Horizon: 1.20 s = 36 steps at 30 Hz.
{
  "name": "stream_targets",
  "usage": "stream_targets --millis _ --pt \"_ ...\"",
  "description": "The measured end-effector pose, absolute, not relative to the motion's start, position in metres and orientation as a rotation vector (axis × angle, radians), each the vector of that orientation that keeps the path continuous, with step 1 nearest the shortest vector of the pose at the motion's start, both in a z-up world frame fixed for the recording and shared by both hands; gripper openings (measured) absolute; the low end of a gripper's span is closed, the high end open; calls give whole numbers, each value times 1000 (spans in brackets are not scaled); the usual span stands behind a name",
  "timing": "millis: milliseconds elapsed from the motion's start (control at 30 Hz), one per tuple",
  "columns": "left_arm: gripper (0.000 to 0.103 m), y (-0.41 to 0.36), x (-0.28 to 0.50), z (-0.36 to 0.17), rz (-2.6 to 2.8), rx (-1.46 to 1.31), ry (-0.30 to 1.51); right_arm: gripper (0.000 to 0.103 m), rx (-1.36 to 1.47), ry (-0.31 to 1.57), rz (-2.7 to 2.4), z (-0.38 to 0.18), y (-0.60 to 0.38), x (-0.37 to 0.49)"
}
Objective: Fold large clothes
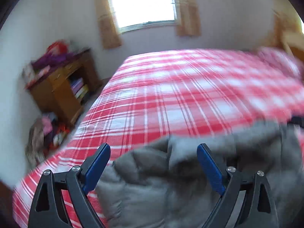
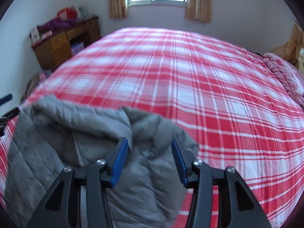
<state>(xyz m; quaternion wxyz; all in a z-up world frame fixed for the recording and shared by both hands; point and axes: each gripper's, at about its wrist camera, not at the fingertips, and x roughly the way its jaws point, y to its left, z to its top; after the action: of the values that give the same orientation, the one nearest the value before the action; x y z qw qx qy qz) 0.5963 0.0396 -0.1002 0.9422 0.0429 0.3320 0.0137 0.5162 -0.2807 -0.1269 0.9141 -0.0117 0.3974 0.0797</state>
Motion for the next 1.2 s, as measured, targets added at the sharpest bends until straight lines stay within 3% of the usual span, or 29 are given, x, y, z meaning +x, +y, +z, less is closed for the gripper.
stream_targets --millis 133,333,467,1200 --pt "92 25 624 -105 -31 -79 685 50 71 792 205 -117 -259 539" --pt "92 7 642 -162 84 72 817 48 81 817 230 -140 -222 561" --pt "92 25 637 -196 67 -13 876 48 75 859 232 -169 -217 561" --pt "101 16 644 -220 102 15 886 44 15 846 199 -210 -210 560"
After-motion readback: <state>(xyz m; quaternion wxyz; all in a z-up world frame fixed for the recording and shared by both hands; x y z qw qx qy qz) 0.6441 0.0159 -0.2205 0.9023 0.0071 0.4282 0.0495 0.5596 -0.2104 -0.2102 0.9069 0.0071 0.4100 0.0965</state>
